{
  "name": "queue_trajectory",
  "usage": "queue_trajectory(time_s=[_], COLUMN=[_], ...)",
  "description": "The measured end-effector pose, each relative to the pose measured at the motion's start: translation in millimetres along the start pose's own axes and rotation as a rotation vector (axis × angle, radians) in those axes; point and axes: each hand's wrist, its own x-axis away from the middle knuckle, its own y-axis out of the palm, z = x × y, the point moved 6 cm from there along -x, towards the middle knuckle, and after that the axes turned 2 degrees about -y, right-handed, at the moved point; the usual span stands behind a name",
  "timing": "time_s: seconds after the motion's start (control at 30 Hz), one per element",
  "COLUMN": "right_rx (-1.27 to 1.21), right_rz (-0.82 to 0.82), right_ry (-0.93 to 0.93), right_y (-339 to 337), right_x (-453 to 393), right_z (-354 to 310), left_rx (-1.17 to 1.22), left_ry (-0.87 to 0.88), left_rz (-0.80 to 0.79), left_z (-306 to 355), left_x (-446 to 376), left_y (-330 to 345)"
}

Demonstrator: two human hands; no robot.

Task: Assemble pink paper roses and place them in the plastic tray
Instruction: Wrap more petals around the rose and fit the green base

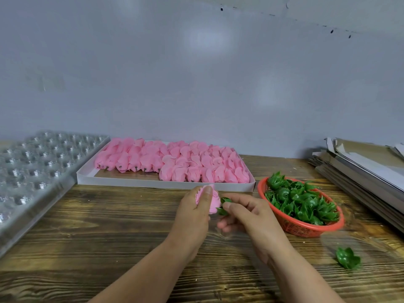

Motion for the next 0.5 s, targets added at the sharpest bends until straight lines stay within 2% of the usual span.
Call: queue_trajectory(time_s=[0.23,0.37,0.5], right_rx=[-0.158,-0.155,-0.022], right_rz=[0.048,0.057,0.014], right_ry=[0.148,0.144,0.054], right_y=[4.0,4.9,9.2], right_x=[0.5,0.5,2.2], right_z=[5.7,7.0,0.0], left_rx=[-0.045,-0.175,-0.215], left_ry=[0.035,0.107,0.125], left_rz=[-0.036,0.011,0.04], left_z=[1.2,5.2,4.3], left_x=[3.2,3.9,-0.2], left_y=[7.4,4.9,0.0])
